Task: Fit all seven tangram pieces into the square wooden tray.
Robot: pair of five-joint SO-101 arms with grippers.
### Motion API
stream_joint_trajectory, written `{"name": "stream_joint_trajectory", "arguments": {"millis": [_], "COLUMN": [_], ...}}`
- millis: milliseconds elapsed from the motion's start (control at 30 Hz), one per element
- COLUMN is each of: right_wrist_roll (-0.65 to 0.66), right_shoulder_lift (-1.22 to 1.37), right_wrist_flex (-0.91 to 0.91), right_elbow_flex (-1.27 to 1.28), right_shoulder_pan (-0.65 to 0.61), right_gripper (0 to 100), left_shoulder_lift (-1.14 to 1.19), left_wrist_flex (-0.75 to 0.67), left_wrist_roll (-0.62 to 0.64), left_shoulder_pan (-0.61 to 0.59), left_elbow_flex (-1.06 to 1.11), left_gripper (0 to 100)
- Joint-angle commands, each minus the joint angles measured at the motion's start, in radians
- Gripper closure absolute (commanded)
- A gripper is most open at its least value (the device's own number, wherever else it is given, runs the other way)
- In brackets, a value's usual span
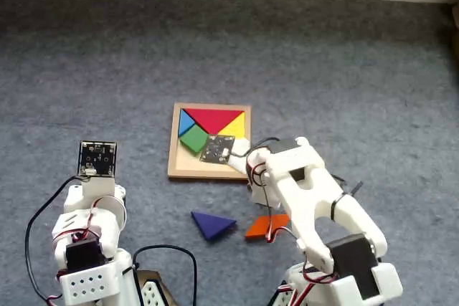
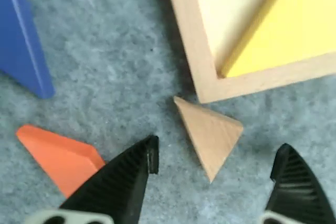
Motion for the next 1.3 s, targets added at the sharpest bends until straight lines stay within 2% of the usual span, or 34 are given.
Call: {"name": "stream_joint_trajectory", "arguments": {"millis": [0,267,467,1267], "right_wrist_roll": [0.029,0.061,0.112,0.114], "right_shoulder_lift": [0.019,0.142,0.163,0.099], "right_wrist_flex": [-0.010,-0.012,-0.010,-0.004], "right_elbow_flex": [-0.053,-0.136,-0.147,-0.148], "right_shoulder_pan": [-0.012,0.002,0.007,0.056], "right_gripper": [66.6,67.6,79.9,80.3], "left_shoulder_lift": [-0.027,-0.027,-0.027,-0.027], "left_wrist_flex": [-0.017,-0.017,-0.015,-0.015], "left_wrist_roll": [-0.012,-0.012,-0.012,-0.012], "left_shoulder_pan": [0.016,0.016,0.016,0.016], "left_elbow_flex": [0.019,0.019,0.019,0.019], "left_gripper": [99,99,99,99]}}
